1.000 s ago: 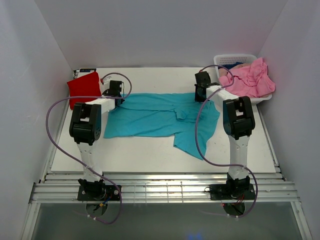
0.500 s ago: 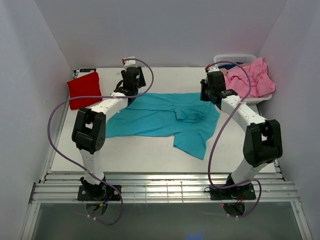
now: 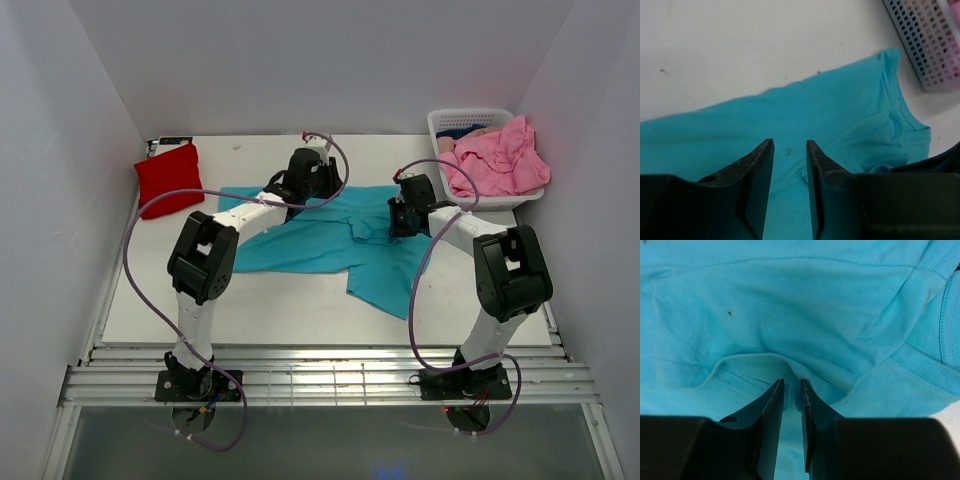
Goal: Fold and stack the t-shirts
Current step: Fold the flattened tshirt in 1/3 of the way
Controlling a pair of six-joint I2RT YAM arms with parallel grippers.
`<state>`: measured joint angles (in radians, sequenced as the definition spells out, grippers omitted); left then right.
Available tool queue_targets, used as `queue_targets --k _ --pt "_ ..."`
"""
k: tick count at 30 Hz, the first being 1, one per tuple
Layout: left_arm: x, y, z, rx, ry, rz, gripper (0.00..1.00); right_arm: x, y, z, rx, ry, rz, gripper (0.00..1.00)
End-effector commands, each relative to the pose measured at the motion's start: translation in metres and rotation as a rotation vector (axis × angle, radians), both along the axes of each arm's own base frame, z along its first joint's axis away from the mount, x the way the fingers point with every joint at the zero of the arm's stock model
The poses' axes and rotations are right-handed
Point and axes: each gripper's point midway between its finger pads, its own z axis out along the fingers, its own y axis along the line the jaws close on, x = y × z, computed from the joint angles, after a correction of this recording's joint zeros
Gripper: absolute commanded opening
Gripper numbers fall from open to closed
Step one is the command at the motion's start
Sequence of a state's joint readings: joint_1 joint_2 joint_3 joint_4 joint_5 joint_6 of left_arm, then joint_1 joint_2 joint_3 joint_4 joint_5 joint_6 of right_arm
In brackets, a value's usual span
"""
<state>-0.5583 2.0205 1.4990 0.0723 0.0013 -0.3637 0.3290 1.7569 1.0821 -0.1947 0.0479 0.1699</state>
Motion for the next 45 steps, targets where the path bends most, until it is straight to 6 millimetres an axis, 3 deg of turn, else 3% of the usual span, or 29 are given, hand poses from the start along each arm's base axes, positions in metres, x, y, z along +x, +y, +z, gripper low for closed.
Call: queue_targets --k 1,5,18,28,37,45 --pt "-0.010 -0.037 0.022 -0.067 -0.024 -0.126 0.43 0.012 0.007 0.011 0.028 -0.062 0.010 0.26" --pt "-0.013 -0.048 0.018 -0.068 -0.021 -0.145 0.42 0.013 0.007 0.013 0.035 -0.066 0.012 0.25" --pt "-0.021 -0.060 0.005 -0.082 0.013 -0.180 0.40 0.028 0.004 0.029 0.002 -0.116 0.009 0.26" --pt "-0.033 -0.061 -0.030 -0.055 0.083 -0.187 0.42 0.032 0.002 0.019 -0.026 -0.103 0.015 0.29" --pt "-0.037 -0.059 -0.035 -0.043 0.092 -0.184 0.42 0.022 -0.001 -0.004 -0.044 -0.052 0.025 0.29" --pt "-0.040 -0.059 -0.039 -0.045 0.103 -0.190 0.42 0.035 -0.004 0.012 -0.063 -0.106 0.016 0.29"
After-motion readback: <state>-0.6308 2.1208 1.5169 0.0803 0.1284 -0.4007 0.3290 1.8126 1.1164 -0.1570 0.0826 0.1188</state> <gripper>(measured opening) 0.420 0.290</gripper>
